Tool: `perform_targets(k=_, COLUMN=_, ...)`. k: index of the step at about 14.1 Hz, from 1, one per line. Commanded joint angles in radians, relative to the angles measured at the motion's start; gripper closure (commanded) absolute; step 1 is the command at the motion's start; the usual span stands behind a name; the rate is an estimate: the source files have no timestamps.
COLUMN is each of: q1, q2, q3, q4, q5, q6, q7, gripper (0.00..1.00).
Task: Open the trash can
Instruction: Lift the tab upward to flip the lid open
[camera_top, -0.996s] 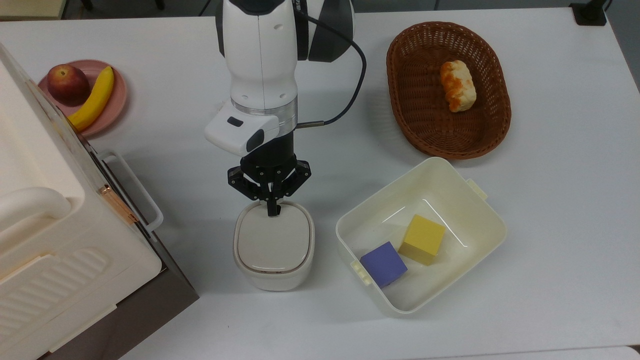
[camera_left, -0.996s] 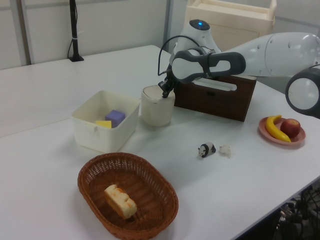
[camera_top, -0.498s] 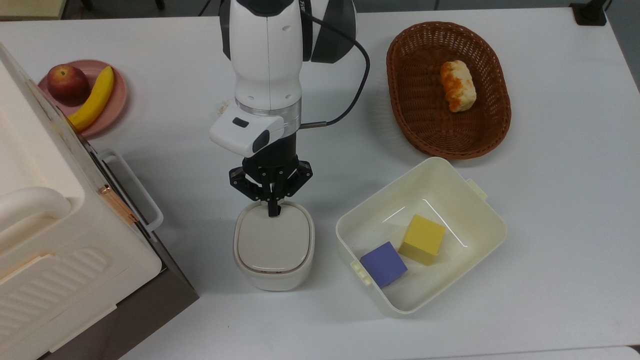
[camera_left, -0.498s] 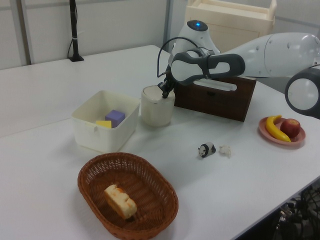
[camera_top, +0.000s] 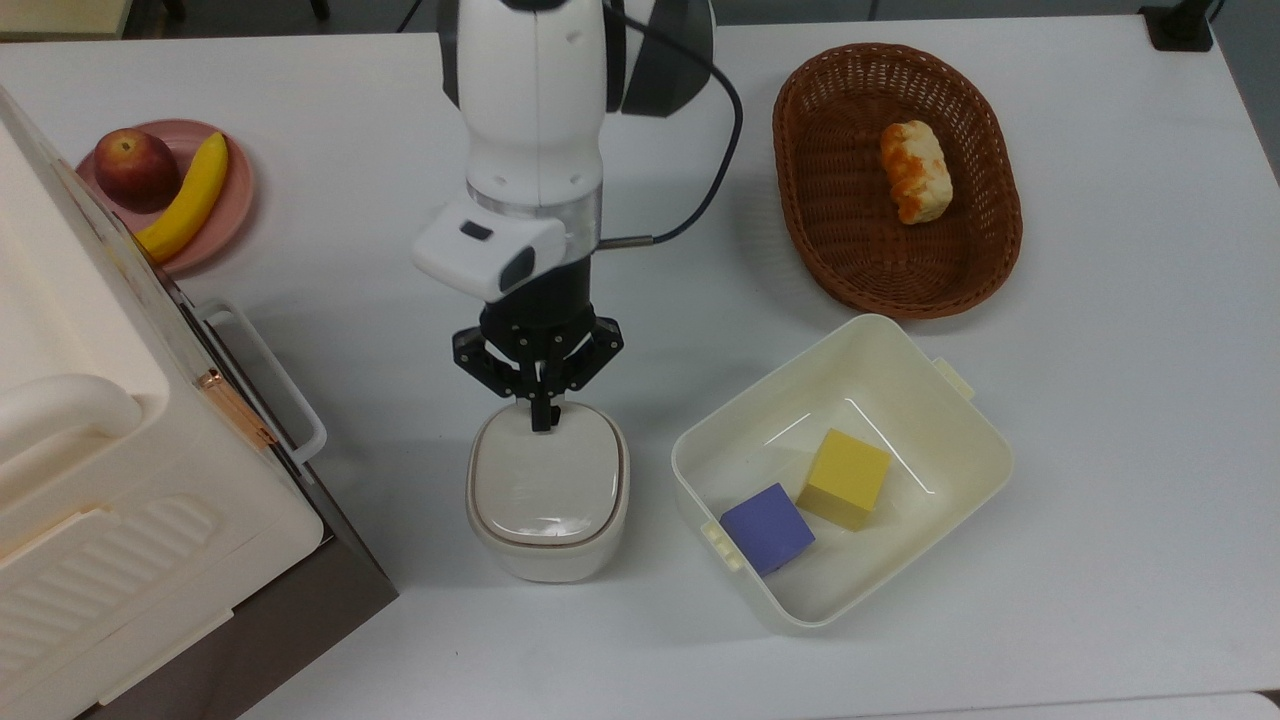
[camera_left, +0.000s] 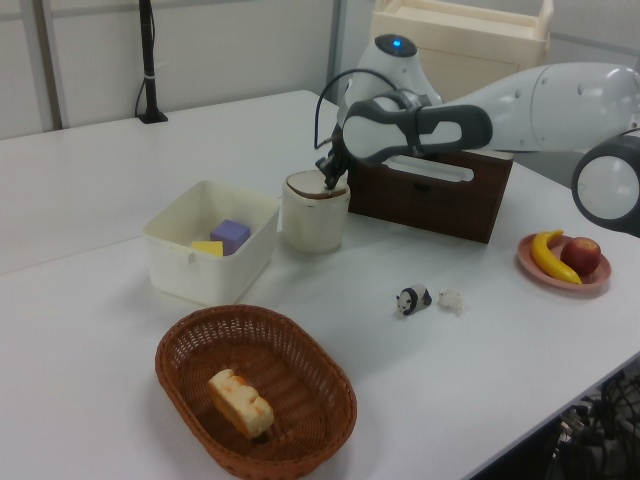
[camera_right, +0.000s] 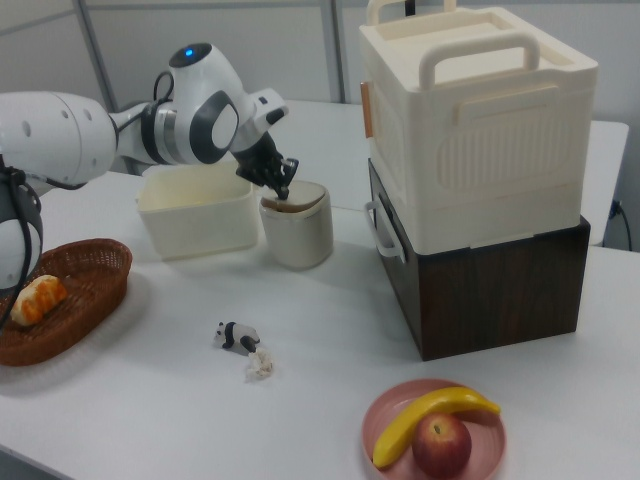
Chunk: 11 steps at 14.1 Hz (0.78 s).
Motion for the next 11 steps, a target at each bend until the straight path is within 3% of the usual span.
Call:
perform_targets(k=1, q1=-0.015, q2=-0.14, q3=0.002, q4=-0.052, q5=0.083, q6=-0.025, q7=0.051, gripper=0.93)
perform_targets(k=4, q1=-0.028, q2=-0.226, q3=0.003, q4=-0.055, q5=0.117, q6=-0.175, q7=0.049, gripper=0.86)
perform_targets(k=5, q1=-0.031, q2=-0.249, q3=0.003, q4=-0.056, q5=0.117, q6=-0.226, q7=0.049, gripper=0.76)
perform_targets(k=6, q1=-0.036, q2=-0.269, q3=0.003, q4=-0.058, q5=0.117, q6=-0.286, q7=0.046, gripper=0.61)
perform_targets(k=8, q1=-0.044, q2=-0.297, q3=0.002, q4=-0.069, q5=0.114, q6=-0.384, q7=0.036, gripper=0.01)
perform_targets(k=11, q1=-0.053, q2=-0.315, q3=-0.003, q4=-0.09, q5=0.107, q6=-0.479, q7=0.039, gripper=0.0)
